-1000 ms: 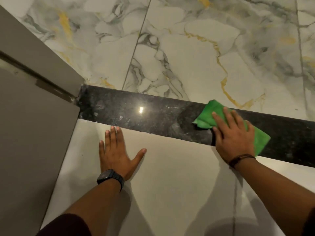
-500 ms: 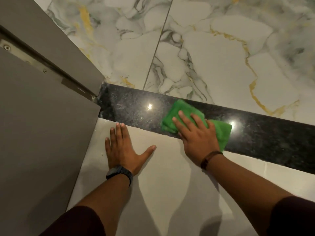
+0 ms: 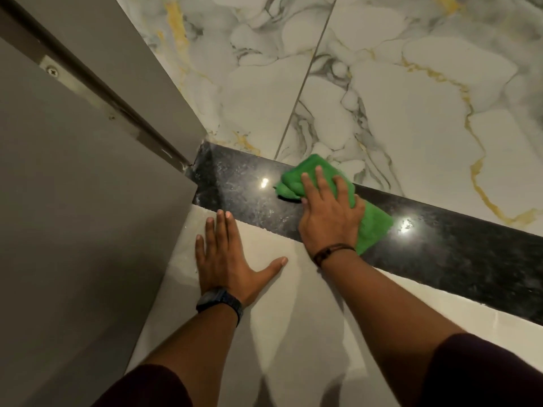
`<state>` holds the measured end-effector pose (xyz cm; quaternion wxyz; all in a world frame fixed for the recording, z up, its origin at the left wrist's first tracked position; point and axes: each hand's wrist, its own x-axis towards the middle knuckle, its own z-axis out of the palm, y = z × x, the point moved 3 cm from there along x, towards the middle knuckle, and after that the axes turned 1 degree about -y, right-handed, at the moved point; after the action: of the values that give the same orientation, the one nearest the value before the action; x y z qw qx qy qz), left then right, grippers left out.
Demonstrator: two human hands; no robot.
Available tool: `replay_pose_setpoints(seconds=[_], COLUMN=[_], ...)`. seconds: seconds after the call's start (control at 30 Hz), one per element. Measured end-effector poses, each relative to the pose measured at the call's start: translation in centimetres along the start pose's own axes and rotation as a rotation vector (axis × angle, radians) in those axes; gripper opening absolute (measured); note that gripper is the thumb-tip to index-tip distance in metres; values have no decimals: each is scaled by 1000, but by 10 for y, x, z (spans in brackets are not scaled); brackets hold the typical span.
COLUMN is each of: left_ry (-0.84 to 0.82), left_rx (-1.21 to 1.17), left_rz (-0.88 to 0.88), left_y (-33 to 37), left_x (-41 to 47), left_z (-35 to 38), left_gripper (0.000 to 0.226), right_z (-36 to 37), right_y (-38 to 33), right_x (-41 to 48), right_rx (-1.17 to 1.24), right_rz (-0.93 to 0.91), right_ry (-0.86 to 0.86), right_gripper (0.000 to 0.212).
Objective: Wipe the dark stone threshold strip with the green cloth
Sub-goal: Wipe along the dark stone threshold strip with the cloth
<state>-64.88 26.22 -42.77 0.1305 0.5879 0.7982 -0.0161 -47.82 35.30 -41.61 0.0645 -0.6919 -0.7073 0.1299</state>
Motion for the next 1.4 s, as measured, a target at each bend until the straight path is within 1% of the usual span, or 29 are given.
replay_pose_setpoints(seconds=[0.07, 0.13, 0.23, 0.3, 0.37, 0.47, 0.6, 0.63, 0.67, 0.7, 0.77, 0.8, 0.9, 0.93, 1.0, 1.07, 1.17, 1.3, 1.33, 1.4], left_ry=[-13, -23, -20, -26, -24, -14, 2, -2, -6, -4, -18, -35, -36, -28, -21, -10, -11, -24, -30, -37], left_rx=[-5, 2, -4, -7, -3, -12, -31, -27, -35, -47, -44, -48, -48, -49, -46, -48, -66, -60, -62, -58], left_rz=[-1, 10, 24, 36, 47, 38, 50, 55, 17, -19, -6, -3, 10, 7, -3, 0, 15, -7, -13, -9], left_y=[-1, -1, -2, -2, -2, 5, 23, 28, 15, 2, 6, 6, 4, 0, -6, -5, 4, -4, -5, -6], left_x=[0, 0, -1, -1, -2, -1, 0, -1, 9, 17, 18, 17, 10, 8, 3, 1, 2, 3, 2, 3], left_z=[0, 0, -3, -5, -6, -9, -11, -10, -9, -9, -7, -6, -5, -5, -7, -8, -10, -7, -7, -7], left_gripper=[135, 136, 136, 137, 137, 137, 139, 140, 141, 142, 143, 143, 141, 141, 142, 142, 142, 142, 142, 140], right_z=[7, 9, 1, -5, -12, -19, -18, -17, -7, 4, 8, 12, 13, 10, 4, -3, -11, 9, 14, 24], right_y=[-24, -25, 5, 39, 65, 74, 43, 30, -3, -35, -59, -63, -38, -25, -1, 11, 8, -60, -79, -110], right_x=[-3, -14, -35, -43, -41, -30, -3, 3, 19, 33, 30, 25, -2, -8, -8, 5, 31, 58, 60, 57], right_rx=[-5, -39, -73, -111, -130, -124, -28, -3, 14, 20, -16, -50, -127, -133, -130, -120, -103, -40, -22, -6], right_rz=[-93, -230, -470, -552, -529, -333, -70, -42, -66, -101, -187, -265, -588, -680, -771, -766, -613, -381, -360, -399], right_ry=[-25, -43, -40, -20, -16, -7, 52, 43, 8, -29, -52, -61, -111, -122, -117, -83, -40, -80, -94, -126], right_gripper=[54, 54, 58, 55, 53, 49, 49, 51, 54, 57, 59, 61, 70, 67, 56, 50, 51, 50, 52, 56])
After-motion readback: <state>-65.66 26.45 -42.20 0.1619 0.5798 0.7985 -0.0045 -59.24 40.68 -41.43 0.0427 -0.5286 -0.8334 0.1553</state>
